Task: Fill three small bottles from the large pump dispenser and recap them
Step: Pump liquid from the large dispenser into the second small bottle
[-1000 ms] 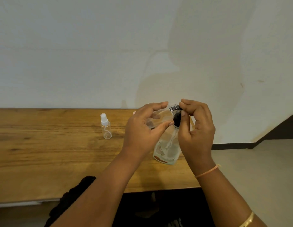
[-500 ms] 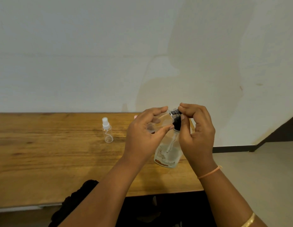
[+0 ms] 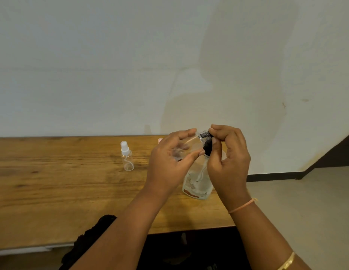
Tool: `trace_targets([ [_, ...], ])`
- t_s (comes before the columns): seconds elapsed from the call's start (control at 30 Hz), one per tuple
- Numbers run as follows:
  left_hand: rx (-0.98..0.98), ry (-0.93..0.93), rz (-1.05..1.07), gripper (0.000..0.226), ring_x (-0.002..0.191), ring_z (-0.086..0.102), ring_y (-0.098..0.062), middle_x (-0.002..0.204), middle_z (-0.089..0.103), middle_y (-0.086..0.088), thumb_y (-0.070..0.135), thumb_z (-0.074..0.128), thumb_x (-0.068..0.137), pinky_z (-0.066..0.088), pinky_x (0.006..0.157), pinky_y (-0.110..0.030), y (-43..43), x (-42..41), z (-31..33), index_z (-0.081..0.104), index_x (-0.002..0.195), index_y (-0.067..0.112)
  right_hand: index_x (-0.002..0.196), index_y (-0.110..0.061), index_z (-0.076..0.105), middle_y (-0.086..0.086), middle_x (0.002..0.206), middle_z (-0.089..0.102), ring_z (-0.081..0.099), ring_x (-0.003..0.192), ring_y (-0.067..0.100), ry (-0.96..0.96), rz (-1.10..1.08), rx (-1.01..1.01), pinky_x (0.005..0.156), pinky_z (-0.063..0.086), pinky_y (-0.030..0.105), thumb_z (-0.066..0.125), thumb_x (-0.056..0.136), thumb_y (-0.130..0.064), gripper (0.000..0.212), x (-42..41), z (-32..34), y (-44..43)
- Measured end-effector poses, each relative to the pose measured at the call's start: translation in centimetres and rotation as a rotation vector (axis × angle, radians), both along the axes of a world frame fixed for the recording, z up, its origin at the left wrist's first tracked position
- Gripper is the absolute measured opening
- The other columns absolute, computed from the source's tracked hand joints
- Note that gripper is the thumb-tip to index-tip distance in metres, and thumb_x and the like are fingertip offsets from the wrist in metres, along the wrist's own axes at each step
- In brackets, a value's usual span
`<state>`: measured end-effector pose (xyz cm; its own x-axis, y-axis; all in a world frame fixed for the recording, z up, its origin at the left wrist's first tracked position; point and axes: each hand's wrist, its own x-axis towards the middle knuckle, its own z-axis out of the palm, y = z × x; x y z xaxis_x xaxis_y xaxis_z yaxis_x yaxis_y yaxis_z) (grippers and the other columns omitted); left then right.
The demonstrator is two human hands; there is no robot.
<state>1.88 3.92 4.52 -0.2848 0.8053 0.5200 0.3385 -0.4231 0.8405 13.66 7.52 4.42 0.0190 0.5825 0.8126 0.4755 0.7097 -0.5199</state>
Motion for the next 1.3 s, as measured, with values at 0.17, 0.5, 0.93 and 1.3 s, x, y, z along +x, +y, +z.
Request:
trace_targets([
  [0.17, -0.025, 0.024, 0.017, 0.048, 0.087, 0.062, 0.0, 0.103, 0.061, 0.024, 0.026, 0.08, 0.07, 0.048, 0.066, -0.007, 0.2, 0.0, -0.3, 0.056, 0.107, 0.045, 0.097, 0.002, 0.062, 0.0, 0.104, 0.052, 0.053, 0.101, 0.01, -0.031, 0.012, -0.002, 0.09, 0.042, 0.01, 0.05, 0.084, 0.009, 0.019, 0.2, -0.6, 0.3],
  [0.5, -0.024, 0.035, 0.009, 0.047, 0.086, 0.062, -0.003, 0.106, 0.063, 0.017, 0.022, 0.08, 0.072, 0.046, 0.068, -0.005, 0.4, -0.1, -0.2, 0.056, 0.108, 0.042, 0.096, 0.003, 0.063, 0.002, 0.102, 0.054, 0.053, 0.099, 0.009, 0.004, 0.006, -0.011, 0.089, 0.041, 0.008, 0.05, 0.083, 0.012, 0.021, 0.0, -0.2, 0.3],
  [0.93, -0.142, 0.012, -0.087, 0.044, 0.093, 0.063, 0.006, 0.108, 0.066, 0.019, 0.037, 0.075, 0.07, 0.056, 0.083, -0.025, 0.2, -0.4, -0.2, 0.057, 0.109, 0.044, 0.096, 0.0, 0.06, -0.002, 0.103, 0.051, 0.05, 0.099, 0.006, -0.026, 0.047, -0.05, 0.087, 0.043, 0.011, 0.049, 0.083, 0.01, 0.019, 0.2, -0.6, 0.5],
  [1.3, -0.164, -0.006, -0.11, 0.044, 0.095, 0.064, 0.003, 0.105, 0.067, 0.018, 0.034, 0.077, 0.068, 0.055, 0.078, -0.02, 0.5, -0.6, -0.3, 0.059, 0.108, 0.042, 0.103, 0.0, 0.062, 0.01, 0.104, 0.065, 0.047, 0.102, 0.001, -0.142, 0.003, -0.009, 0.089, 0.035, 0.003, 0.044, 0.087, -0.003, 0.024, 0.7, -0.8, 0.7],
])
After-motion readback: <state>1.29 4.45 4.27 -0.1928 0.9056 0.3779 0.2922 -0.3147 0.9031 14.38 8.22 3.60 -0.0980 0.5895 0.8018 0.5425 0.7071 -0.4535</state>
